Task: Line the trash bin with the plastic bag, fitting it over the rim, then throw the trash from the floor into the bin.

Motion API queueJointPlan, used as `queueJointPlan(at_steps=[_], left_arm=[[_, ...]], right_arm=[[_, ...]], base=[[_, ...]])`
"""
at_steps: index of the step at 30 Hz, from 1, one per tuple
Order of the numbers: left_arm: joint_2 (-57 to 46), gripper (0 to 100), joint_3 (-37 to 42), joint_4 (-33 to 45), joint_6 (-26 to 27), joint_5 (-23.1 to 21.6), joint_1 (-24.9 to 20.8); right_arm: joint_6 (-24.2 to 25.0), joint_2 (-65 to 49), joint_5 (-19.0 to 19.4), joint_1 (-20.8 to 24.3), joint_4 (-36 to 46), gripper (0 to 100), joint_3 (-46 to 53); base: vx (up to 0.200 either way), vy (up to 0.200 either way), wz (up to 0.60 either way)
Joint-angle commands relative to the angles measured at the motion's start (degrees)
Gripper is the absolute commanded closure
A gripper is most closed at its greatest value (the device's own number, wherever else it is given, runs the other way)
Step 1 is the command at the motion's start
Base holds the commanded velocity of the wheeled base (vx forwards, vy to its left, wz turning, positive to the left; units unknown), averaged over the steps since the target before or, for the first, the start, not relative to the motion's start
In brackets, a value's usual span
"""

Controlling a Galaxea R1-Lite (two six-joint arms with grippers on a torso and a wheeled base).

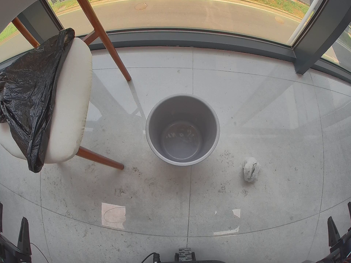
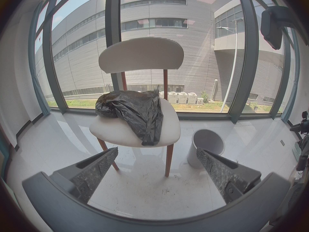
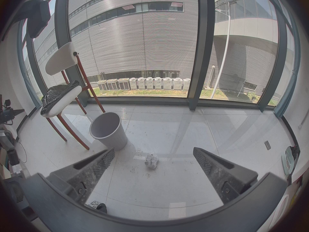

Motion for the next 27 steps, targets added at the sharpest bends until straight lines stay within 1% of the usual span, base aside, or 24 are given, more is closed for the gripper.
queueJointPlan(at_steps=[1,2,6,9,10,11,16,18,22,24,27], left_arm=[[4.90,0,-6.45,0.34,0.44,0.21,-0.10],[11.41,0,-9.52,0.16,0.53,0.47,-0.28],[26.26,0,-19.54,0.34,0.00,0.82,-1.16],[35.31,0,-25.34,0.08,-0.88,1.44,0.42],[35.84,0,-25.69,0.08,-0.79,1.44,0.42],[41.64,0,-30.00,0.08,-0.97,1.44,1.57],[54.38,0,-40.02,0.25,-1.14,0.91,5.70],[58.25,0,-42.92,0.16,-1.05,-0.23,8.42],[64.49,0,-47.14,-0.01,-0.61,-5.24,12.91],[66.51,0,-49.25,0.34,-0.70,-8.05,14.31],[68.53,0,-50.13,0.25,-0.79,-10.34,15.10]], right_arm=[[-0.04,-0.49,0.08,0.11,0.00,0,1.01],[-0.04,-0.49,0.08,0.02,0.00,0,1.01],[-0.04,-0.49,0.08,0.02,0.00,0,1.01],[-0.04,-0.49,0.08,0.11,0.00,0,1.01],[-0.04,-0.49,0.08,0.02,0.00,0,1.01],[-0.04,-0.49,0.08,0.02,0.00,0,1.01],[-0.04,-0.49,0.08,0.02,0.00,0,1.01],[-0.04,-0.49,0.08,0.02,0.00,0,1.01],[-0.04,-0.49,0.08,0.02,0.00,0,1.01],[-0.13,-0.49,0.08,0.02,0.00,0,1.01],[-0.13,-0.49,0.08,0.02,0.00,0,1.01]], base=[[0.000,0.000,0.00],[0.000,0.000,0.00],[0.000,0.000,0.00],[0.000,0.000,0.00],[0.000,0.000,0.00],[0.000,0.000,0.00],[0.000,0.000,0.00],[0.000,0.000,0.00],[0.000,0.000,0.00],[0.000,0.000,0.00],[0.000,0.000,0.00]])
